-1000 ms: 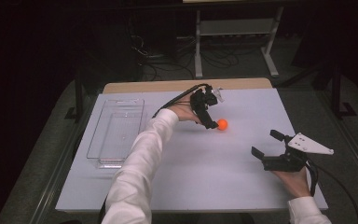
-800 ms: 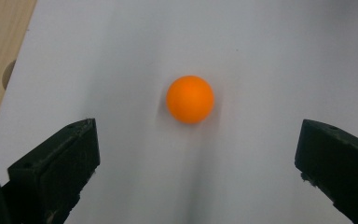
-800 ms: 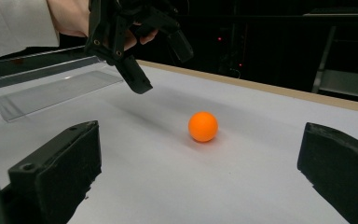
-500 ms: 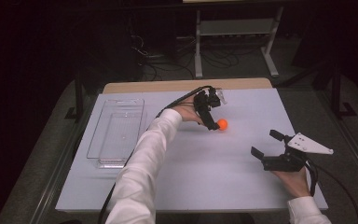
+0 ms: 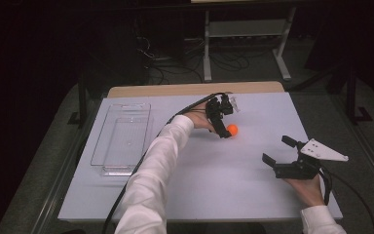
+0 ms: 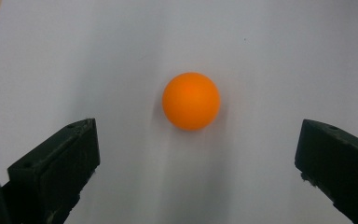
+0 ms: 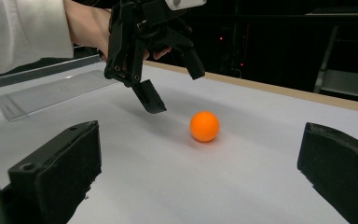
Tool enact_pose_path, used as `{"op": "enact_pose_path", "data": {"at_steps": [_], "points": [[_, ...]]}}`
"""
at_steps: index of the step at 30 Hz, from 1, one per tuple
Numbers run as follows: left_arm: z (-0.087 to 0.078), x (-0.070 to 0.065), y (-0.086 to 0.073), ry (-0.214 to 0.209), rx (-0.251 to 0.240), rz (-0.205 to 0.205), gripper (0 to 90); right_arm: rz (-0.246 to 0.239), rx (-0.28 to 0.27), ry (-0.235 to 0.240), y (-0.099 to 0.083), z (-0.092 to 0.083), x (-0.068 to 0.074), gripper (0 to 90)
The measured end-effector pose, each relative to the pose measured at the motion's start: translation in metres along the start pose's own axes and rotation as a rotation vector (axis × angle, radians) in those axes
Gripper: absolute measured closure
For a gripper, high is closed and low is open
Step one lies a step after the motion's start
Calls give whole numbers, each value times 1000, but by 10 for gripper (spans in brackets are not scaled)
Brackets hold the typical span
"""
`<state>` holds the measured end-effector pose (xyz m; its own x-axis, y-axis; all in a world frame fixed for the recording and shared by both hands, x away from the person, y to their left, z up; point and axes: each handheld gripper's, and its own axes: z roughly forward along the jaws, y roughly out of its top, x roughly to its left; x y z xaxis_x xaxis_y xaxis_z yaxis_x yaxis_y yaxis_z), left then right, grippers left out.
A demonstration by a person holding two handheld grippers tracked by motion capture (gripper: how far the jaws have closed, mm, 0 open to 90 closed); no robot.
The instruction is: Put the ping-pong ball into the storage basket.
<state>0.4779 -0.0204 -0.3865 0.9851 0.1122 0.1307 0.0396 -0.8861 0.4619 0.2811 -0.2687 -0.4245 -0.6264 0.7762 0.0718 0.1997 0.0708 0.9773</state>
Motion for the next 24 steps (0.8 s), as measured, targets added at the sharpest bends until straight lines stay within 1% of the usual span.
{"op": "enact_pose_path", "data": {"at_steps": [8,10,17,18,24], "points": [[12,-1,3,-10,13,3,0,-2,0,2,0,-1,0,0],[14,-1,4,-12,26,16,0,-2,0,2,-1,-1,1,0],[21,0,5,-20,31,12,0,2,-3,-1,-1,-4,0,0],[23,0,5,-21,25,6,0,2,-2,-1,-1,-4,0,0],[29,3,4,-26,19,4,0,5,-1,-1,-2,-5,1,0]]}}
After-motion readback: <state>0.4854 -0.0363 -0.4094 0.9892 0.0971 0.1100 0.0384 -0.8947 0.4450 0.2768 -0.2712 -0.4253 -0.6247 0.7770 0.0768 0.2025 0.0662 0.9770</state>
